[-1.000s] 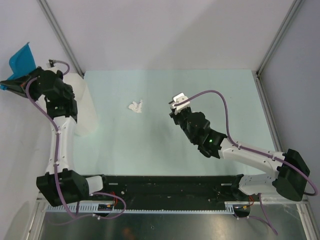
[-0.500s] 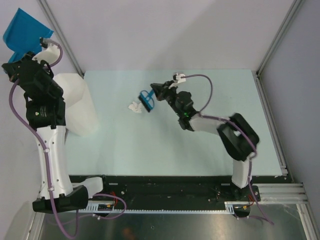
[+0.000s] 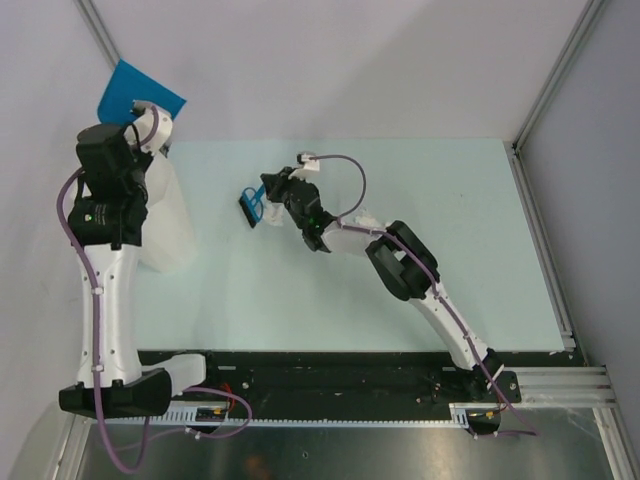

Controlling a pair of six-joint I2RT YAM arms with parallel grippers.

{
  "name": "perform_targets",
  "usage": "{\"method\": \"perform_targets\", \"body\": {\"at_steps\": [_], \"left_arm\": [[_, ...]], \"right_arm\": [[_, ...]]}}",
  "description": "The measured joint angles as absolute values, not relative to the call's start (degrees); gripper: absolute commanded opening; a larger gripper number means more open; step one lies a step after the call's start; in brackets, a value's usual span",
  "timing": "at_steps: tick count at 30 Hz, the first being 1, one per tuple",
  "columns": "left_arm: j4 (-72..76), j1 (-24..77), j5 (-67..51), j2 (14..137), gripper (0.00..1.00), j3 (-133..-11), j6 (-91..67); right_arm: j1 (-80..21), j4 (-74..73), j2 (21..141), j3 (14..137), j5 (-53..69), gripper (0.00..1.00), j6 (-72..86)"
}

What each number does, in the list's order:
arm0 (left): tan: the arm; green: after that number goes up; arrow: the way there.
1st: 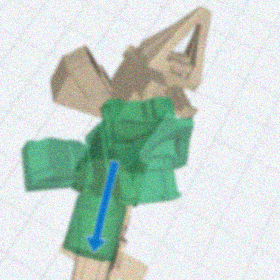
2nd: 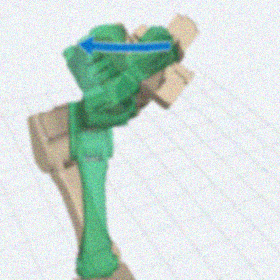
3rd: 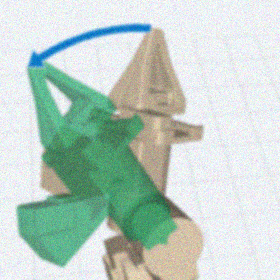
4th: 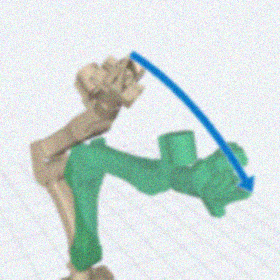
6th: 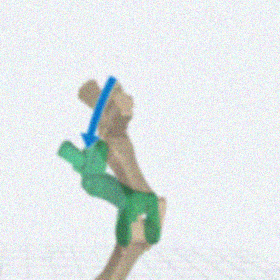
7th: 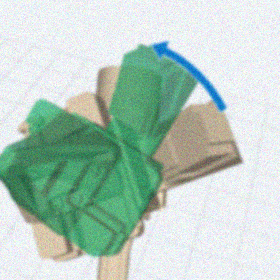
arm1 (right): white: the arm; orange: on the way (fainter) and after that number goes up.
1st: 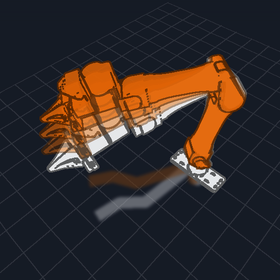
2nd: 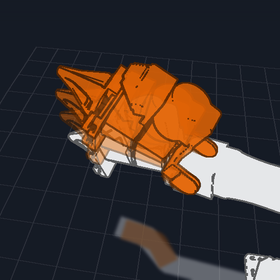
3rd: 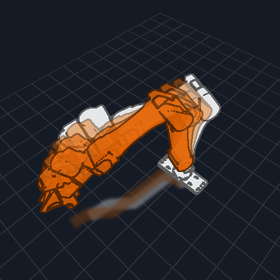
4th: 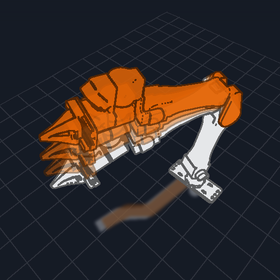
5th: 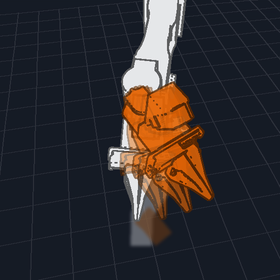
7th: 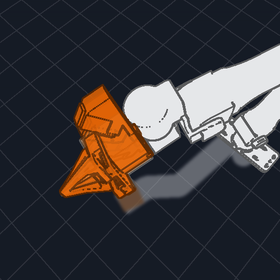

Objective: Sweep away the paper scraps from the table

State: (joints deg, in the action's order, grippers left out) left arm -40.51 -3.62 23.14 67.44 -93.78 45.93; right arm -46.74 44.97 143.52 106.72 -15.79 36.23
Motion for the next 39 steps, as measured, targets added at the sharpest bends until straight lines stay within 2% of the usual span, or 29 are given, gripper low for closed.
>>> {"method": "perform_targets", "body": {"at_steps": [5, 8, 14, 20, 25, 31, 35, 39], "left_arm": [[-44.3, -1.5, 19.8, 67.3, 0.0, -91.7, 42.2], [-45.6, 1.1, 19.3, 67.4, 0.0, -89.8, 40.6], [-47.5, 10.3, 19.2, 67.4, 0.0, -83.7, 38.5], [-51.4, 17.3, 13.5, 69.1, 0.0, -77.4, 34.2], [-52.9, 18.7, 8.7, 72.4, 0.0, -70.3, 31.7], [-54.3, 19.1, 5.4, 77.5, 0.0, -62.0, 31.4], [-54.5, 20.0, 3.8, 81.9, 0.0, -60.9, 31.4], [-53.9, 22.0, 3.4, 88.9, 0.0, -61.0, 31.4]], "right_arm": [[-45.8, 36.1, 142.6, 105.1, -21.7, 0.0, 32.7], [-43.2, 37.6, 137.8, 93.5, -21.3, 0.0, 35.4], [-37.9, 41.8, 120.5, 67.5, -19.5, 0.0, 37.7], [-37.8, 45.3, 104.9, 47.5, -16.6, 0.0, 34.8], [-39.4, 41.3, 92.9, 42.5, -15.5, 0.0, 29.3], [-42.7, 37.3, 76.6, 41.9, -18.3, 0.0, 14.5], [-40.6, 36.2, 73.5, 41.9, -21.8, 0.0, 5.7], [-37.6, 39.1, 77.3, 41.9, -22.8, 0.0, -4.5]]}}
